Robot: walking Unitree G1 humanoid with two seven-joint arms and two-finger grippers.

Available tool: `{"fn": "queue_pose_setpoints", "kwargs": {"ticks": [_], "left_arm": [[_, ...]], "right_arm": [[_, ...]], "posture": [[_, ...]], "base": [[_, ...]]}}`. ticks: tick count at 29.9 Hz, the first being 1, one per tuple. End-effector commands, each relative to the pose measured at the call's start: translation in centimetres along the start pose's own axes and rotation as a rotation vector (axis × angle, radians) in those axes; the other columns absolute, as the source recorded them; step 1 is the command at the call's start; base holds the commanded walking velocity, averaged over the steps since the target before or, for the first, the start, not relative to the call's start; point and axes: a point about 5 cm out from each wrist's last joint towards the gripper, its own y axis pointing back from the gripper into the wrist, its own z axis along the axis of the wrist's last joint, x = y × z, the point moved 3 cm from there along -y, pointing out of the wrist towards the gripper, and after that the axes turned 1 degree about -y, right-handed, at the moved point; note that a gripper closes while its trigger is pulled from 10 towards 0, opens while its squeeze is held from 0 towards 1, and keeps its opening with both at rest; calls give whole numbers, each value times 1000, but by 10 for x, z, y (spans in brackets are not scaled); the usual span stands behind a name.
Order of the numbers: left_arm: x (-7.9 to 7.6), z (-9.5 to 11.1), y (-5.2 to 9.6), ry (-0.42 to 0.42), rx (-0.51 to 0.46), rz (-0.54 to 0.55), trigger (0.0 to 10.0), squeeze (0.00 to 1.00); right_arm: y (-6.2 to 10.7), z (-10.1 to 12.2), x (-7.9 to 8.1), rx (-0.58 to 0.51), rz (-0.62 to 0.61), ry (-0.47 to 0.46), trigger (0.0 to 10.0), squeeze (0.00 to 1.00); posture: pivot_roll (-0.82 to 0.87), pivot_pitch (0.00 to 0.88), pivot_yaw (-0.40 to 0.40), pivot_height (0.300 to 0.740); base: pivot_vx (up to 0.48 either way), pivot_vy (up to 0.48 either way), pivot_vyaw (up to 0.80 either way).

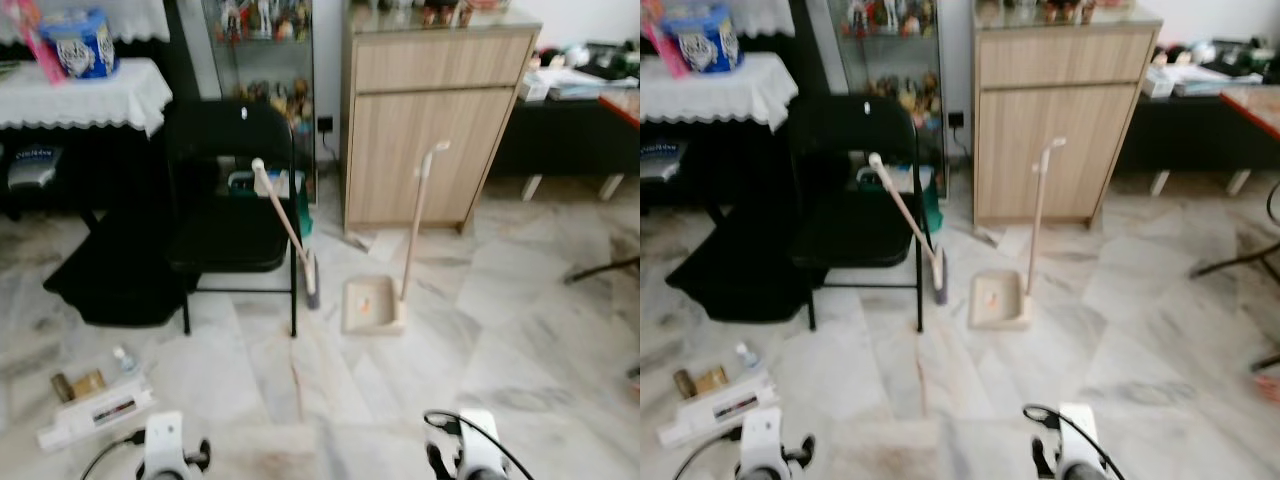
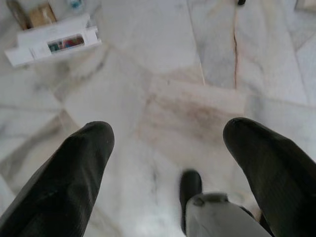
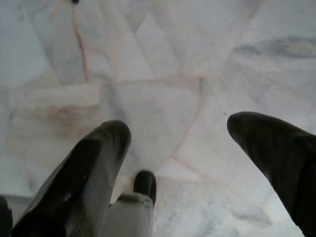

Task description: Sweep floor

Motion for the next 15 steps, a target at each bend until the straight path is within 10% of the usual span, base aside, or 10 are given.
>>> {"fn": "queue_pose_setpoints", "kwargs": {"ticks": [1, 15], "left_arm": [[2, -1, 0, 15, 3, 8, 10000, 0], [-3, 9, -3, 63, -26, -31, 10000, 0]], "right_arm": [[0, -2, 0, 9, 2, -7, 10000, 0], [0, -7, 13, 11, 25, -7, 10000, 0]], "posture": [[-81, 0, 27, 740], [-87, 0, 35, 740]], "base": [[0, 0, 0], [92, 0, 0]]}}
